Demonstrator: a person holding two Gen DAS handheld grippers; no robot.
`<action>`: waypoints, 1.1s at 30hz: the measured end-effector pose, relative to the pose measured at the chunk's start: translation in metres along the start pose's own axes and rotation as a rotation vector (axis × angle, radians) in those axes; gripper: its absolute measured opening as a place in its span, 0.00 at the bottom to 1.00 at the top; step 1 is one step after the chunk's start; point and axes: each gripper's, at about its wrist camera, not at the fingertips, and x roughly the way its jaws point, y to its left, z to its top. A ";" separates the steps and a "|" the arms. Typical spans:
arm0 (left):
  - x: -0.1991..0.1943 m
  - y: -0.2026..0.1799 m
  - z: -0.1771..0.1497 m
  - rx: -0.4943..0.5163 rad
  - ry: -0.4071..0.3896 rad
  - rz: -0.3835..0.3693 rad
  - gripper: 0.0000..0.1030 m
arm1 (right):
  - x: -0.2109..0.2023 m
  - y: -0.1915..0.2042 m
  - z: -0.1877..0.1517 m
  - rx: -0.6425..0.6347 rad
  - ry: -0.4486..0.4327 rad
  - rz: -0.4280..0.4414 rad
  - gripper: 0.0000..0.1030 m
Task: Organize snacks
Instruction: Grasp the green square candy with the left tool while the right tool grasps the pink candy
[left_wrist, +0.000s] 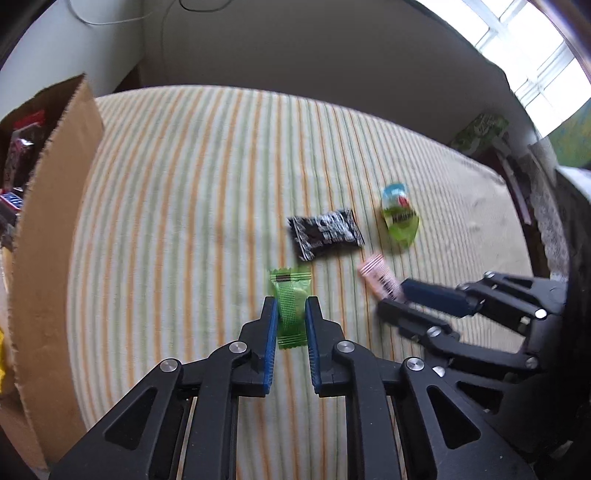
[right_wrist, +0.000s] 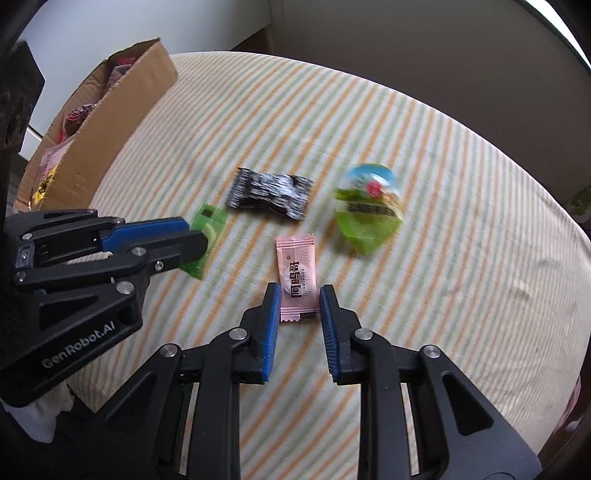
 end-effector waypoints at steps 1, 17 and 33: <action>0.001 -0.003 -0.001 0.009 -0.006 0.008 0.18 | 0.000 -0.003 -0.001 0.010 0.001 0.000 0.22; 0.000 0.004 0.004 -0.034 0.001 -0.039 0.31 | -0.003 -0.024 -0.013 0.060 -0.011 0.012 0.22; -0.009 0.002 -0.009 0.037 -0.103 0.068 0.19 | -0.012 -0.020 -0.011 0.062 -0.026 0.001 0.22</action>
